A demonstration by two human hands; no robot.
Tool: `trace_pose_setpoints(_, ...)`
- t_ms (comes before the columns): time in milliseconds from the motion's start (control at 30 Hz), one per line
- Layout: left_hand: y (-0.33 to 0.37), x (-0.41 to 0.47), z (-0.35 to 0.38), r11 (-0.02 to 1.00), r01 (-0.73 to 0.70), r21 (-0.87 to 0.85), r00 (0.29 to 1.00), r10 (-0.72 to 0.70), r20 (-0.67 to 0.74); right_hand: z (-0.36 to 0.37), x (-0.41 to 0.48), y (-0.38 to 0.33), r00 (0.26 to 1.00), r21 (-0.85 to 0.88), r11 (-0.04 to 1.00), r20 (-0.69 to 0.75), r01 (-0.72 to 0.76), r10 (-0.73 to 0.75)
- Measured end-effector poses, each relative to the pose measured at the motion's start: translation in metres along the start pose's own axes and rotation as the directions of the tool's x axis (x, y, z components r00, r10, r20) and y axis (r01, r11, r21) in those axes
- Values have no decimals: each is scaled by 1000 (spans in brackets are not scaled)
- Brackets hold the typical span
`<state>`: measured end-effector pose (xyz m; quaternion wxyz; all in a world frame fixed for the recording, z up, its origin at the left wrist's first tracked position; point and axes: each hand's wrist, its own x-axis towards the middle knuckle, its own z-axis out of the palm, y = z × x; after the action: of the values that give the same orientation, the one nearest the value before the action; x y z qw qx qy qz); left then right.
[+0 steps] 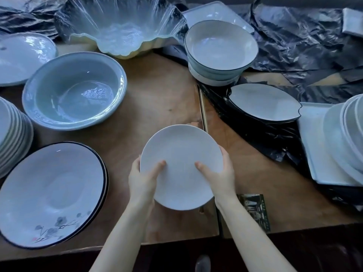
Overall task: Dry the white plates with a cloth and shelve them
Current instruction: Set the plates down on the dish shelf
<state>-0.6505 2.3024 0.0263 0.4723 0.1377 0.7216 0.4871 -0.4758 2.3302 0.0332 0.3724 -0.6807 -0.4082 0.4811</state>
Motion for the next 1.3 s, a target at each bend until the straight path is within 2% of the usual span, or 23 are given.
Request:
trace_pose_setpoints(500, -3, 14, -8, 998, 48, -39, 997, -45, 69, 7, -5, 5, 1000, -19, 1000, -24, 5, -5)
trace_pose_setpoints(767, -9, 18, -10, 999, 35, 21, 998, -36, 54, 8, -6, 7, 997, -53, 998, -66, 31, -35)
trace_pose_setpoints(1000, -11, 18, -10, 999, 28, 33, 999, -29, 43, 8, -6, 8, 998, -47, 999, -67, -10, 7)
trace_pose_setpoints(1300, -10, 19, -8, 989, 5, 148, 999, -10, 30, 9, -5, 9, 998, -71, 997, -68, -10, 5)
